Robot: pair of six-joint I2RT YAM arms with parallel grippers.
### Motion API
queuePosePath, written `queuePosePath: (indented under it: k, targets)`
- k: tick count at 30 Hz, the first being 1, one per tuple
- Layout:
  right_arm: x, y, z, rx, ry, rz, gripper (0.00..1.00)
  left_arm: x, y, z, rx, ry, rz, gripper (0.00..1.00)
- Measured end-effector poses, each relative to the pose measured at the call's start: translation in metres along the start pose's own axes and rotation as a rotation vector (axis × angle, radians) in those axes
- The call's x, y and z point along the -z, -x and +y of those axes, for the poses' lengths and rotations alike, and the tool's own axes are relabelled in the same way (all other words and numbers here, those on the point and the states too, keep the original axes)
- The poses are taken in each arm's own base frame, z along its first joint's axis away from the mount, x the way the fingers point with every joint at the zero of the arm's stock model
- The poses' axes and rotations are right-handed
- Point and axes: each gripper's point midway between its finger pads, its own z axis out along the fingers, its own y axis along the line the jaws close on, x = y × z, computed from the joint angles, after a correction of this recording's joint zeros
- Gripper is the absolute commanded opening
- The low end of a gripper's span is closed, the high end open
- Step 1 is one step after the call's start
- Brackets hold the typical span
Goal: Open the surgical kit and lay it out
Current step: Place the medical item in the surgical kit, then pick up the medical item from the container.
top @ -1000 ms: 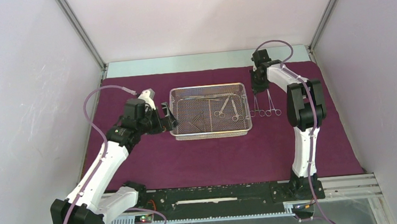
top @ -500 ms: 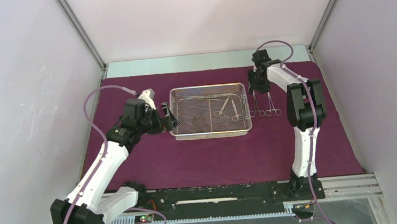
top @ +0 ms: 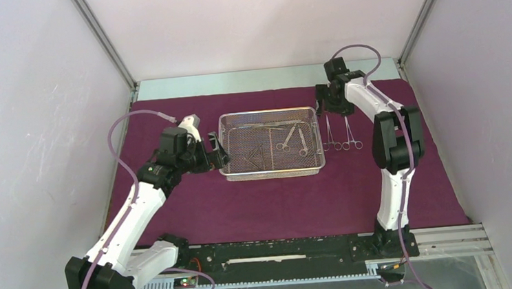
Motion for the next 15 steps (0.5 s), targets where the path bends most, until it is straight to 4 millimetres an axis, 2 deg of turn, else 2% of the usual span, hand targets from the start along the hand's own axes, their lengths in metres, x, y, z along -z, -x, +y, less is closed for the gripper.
queuePosePath:
  k: [3,8,12,15]
  targets:
    - [0.016,0.004,0.006,0.014,-0.005,-0.024,0.87,0.000,-0.001,-0.001,0.000,-0.007,0.003,1.00]
    - [0.043,0.010,0.029,0.039,0.013,-0.071,0.87,0.000,-0.001,-0.002,0.000,-0.013,0.006,1.00]
    - [0.064,0.009,0.055,0.067,0.037,-0.099,0.86,0.000,-0.001,-0.002,0.000,-0.014,0.007,1.00]
    - [0.074,0.007,0.083,0.096,0.065,-0.117,0.86,0.000,-0.001,-0.003,0.000,-0.016,0.008,1.00]
